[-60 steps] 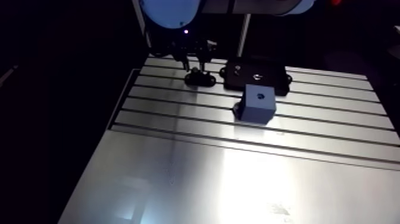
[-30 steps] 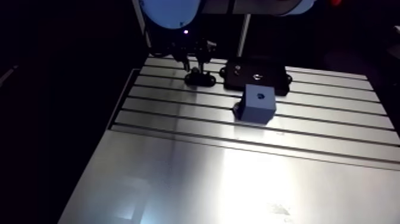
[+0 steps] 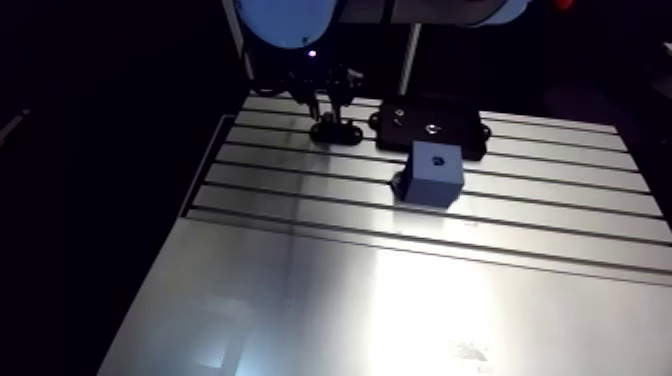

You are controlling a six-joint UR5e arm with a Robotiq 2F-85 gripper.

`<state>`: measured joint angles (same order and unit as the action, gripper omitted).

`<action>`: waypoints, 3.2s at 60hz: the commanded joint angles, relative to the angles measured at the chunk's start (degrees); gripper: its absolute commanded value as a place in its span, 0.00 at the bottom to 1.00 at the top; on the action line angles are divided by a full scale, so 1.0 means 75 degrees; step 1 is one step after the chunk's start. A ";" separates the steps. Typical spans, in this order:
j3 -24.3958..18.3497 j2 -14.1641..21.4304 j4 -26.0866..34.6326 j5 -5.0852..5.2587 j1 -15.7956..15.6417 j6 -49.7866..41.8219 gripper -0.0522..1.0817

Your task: Pick up the M10 bolt and insert it into the hex recess until seated.

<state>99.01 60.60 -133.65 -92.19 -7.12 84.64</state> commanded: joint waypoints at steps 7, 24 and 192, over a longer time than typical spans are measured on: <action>-0.0011 -0.0011 0.0000 -0.0030 0.0000 0.0005 0.59; -0.0011 -0.0012 0.0000 -0.0030 0.0010 0.0005 0.60; -0.0796 0.0703 0.1151 0.0138 0.0138 0.1152 0.71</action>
<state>95.89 64.17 -131.15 -91.68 -6.62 88.24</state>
